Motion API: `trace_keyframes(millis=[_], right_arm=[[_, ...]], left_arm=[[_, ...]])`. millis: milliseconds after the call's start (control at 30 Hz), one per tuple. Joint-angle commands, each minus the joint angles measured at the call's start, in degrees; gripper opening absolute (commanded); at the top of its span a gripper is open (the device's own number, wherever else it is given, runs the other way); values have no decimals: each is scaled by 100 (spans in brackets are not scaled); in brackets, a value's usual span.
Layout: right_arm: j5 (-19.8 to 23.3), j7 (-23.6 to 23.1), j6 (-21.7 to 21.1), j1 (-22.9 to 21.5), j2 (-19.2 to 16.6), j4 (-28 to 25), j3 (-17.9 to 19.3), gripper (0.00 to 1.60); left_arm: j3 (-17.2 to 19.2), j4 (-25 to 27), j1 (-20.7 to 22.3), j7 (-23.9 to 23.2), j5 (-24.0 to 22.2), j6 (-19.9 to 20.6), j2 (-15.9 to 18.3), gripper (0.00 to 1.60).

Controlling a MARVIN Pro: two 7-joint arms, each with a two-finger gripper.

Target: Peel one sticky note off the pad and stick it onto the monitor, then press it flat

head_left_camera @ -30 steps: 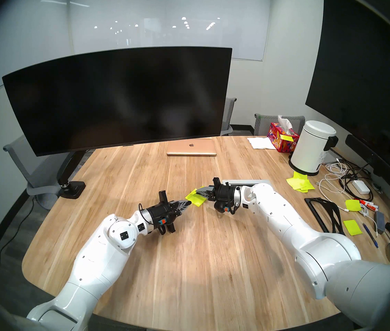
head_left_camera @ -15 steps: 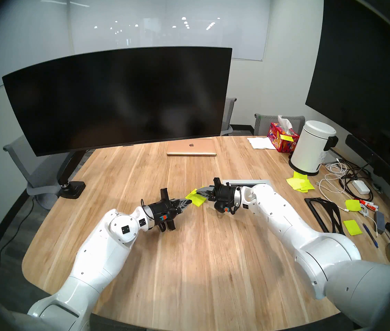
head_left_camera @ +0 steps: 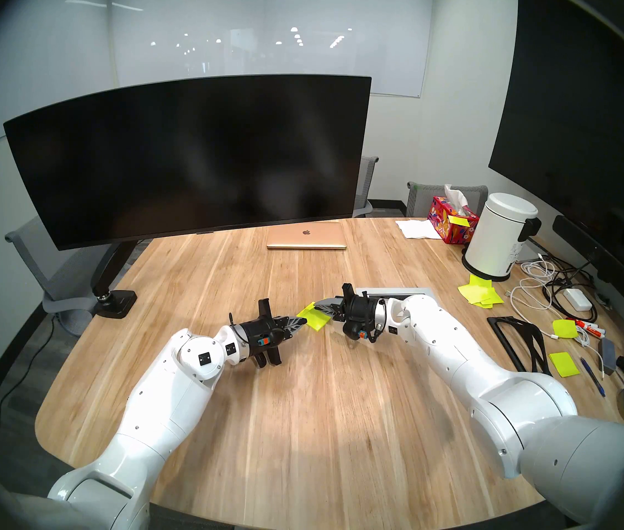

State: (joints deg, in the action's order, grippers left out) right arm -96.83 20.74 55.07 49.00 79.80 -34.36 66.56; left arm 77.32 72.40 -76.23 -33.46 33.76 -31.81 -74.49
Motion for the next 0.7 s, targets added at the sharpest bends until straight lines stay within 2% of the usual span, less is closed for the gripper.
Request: trace_keyframes(millis=[0, 667], right_arm=[[95, 114, -7, -141, 25, -8, 25, 0], [157, 282, -7, -232, 27, 220, -5, 0]], left_arm=[[-33, -50, 372, 8, 22, 20, -141, 0], [-230, -453, 639, 14, 199, 118, -281, 0]])
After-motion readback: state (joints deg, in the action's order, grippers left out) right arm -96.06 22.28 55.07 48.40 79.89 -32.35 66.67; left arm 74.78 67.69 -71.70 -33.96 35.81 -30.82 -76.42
